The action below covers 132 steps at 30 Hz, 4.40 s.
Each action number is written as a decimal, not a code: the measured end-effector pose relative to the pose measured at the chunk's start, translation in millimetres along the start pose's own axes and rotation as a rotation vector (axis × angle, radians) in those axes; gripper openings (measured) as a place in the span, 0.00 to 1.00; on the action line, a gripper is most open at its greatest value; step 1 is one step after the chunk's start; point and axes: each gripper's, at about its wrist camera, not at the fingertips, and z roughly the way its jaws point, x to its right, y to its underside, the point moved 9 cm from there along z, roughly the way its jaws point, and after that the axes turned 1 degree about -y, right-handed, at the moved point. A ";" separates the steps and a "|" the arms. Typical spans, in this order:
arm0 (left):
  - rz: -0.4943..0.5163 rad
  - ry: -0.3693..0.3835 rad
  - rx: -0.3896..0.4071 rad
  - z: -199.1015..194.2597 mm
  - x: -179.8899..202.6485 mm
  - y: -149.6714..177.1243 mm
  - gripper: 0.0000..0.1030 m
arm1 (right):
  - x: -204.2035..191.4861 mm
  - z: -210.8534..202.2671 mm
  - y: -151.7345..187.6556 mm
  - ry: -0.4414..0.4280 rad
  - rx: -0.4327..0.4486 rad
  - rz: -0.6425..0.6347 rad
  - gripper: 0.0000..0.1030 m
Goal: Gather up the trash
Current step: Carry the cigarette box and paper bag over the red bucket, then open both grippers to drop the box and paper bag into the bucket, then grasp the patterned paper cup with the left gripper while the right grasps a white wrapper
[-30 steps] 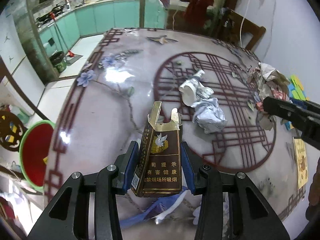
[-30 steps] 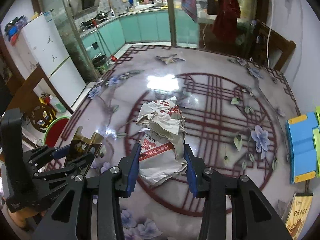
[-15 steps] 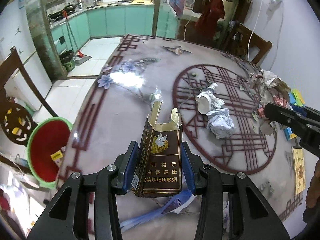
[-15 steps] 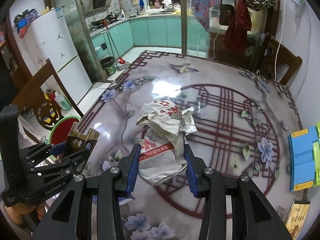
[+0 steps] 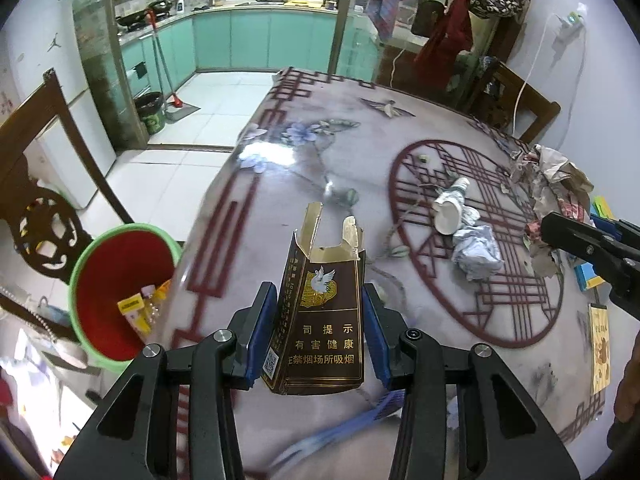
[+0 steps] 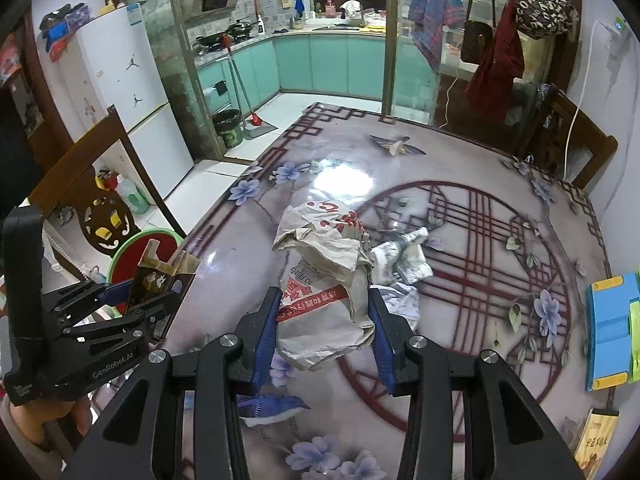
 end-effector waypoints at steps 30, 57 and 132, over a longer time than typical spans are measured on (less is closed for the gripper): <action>-0.043 0.004 -0.006 18.5 -110.2 -28.7 0.40 | -104.8 49.0 -37.1 0.004 -0.039 -0.021 0.39; -0.225 -0.129 -0.090 49.1 -249.3 -5.5 0.40 | -238.8 125.9 -54.9 -0.157 -0.133 -0.171 0.39; -0.061 -0.057 -0.082 40.6 -141.3 -18.5 0.79 | 61.9 98.4 18.8 0.243 -0.152 0.189 0.64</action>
